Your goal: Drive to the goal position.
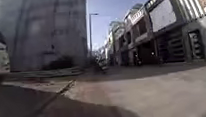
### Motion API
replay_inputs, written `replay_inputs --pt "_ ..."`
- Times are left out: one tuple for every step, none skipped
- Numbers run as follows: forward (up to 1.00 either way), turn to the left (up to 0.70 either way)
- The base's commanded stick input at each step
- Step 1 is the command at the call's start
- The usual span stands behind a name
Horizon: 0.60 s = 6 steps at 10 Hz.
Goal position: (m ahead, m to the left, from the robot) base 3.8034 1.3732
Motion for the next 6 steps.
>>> replay_inputs --pt "1.0 -0.05" --pt "1.0 0.0" --pt "1.0 0.0" --pt "1.0 0.0" --pt "1.0 0.0" --pt "1.0 0.0"
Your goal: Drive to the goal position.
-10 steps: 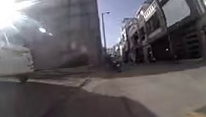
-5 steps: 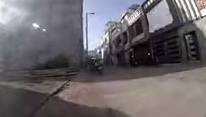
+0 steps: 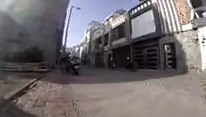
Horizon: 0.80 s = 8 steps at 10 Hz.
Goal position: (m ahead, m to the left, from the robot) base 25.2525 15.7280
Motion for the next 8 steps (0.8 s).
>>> replay_inputs --pt "1.0 0.0" --pt "1.0 0.0" --pt "1.0 0.0" --pt "1.0 0.0" --pt "1.0 0.0" --pt "1.0 0.0" --pt "1.0 0.0" --pt "1.0 0.0"
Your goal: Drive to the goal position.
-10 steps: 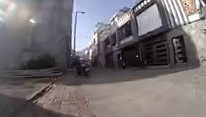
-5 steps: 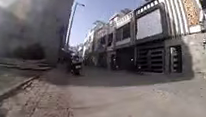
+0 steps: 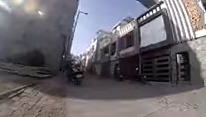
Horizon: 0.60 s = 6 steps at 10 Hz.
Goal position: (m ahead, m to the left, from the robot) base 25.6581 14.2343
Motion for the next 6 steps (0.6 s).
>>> replay_inputs --pt "1.0 0.0" --pt "1.0 0.0" --pt "1.0 0.0" --pt "1.0 0.0" --pt "1.0 0.0" --pt "1.0 0.0"
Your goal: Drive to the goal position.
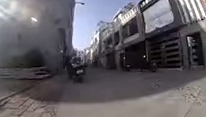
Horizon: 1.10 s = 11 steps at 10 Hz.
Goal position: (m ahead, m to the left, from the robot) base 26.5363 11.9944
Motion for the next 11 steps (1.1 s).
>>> replay_inputs --pt "1.0 0.0" --pt "1.0 0.0" --pt "1.0 0.0" --pt "1.0 0.0" --pt "1.0 0.0" --pt "1.0 0.0" --pt "1.0 0.0" --pt "1.0 0.0" --pt "1.0 -0.32" --pt "1.0 -0.4" --pt "1.0 -0.4"
